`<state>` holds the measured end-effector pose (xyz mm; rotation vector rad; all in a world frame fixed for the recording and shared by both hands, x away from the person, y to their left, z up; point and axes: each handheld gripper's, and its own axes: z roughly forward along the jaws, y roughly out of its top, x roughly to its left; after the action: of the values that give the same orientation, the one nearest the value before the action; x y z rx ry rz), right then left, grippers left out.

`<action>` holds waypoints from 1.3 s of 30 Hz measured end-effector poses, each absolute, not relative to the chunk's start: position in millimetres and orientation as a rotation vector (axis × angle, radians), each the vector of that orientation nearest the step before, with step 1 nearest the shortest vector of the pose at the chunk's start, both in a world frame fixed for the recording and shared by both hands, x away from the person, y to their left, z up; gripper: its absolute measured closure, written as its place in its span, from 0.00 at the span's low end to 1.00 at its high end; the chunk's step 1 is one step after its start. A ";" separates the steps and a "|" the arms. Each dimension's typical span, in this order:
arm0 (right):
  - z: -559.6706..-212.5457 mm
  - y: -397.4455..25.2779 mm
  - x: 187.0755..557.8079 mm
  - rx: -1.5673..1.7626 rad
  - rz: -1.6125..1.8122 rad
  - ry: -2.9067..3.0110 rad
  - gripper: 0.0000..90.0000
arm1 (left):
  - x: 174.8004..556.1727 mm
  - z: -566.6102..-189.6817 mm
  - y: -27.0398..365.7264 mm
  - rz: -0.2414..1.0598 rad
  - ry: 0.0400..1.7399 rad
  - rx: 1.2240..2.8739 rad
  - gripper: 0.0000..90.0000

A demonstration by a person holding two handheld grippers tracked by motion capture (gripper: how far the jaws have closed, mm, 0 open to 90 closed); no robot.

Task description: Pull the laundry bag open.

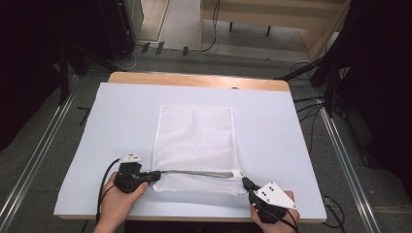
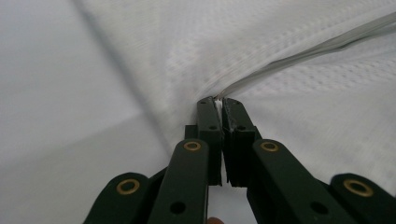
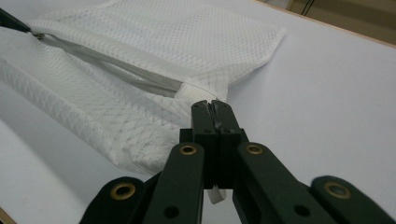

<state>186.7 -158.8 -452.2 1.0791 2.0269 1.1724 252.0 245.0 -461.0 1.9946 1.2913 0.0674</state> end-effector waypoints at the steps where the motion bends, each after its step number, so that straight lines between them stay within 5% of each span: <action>1: -451.5 -158.8 186.8 1.074 1.172 2.024 1.00 | 250.5 -460.3 251.1 0.059 1.294 1.983 0.98; 14: -450.5 -156.0 183.5 1.052 1.188 2.034 1.00 | 239.5 -455.0 266.0 0.121 1.279 1.903 0.98; 17: -450.4 -157.8 183.9 1.054 1.166 2.025 1.00 | 235.4 -448.4 277.6 0.250 1.345 1.905 1.00; 24: -448.7 -167.4 185.5 1.093 1.229 2.023 1.00 | 227.8 -441.9 286.6 0.099 1.284 1.819 1.00; 33: -452.7 -159.1 183.4 1.070 1.229 2.063 1.00 | 225.3 -456.5 239.7 0.118 1.267 1.991 0.75; 39: -454.1 -156.4 183.2 1.065 1.230 2.078 1.00 | 222.5 -458.2 226.2 0.218 1.274 2.062 0.69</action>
<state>183.2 -156.4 -454.1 1.0653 2.0784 1.2303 222.5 226.2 -458.2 2.0621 1.2743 0.2185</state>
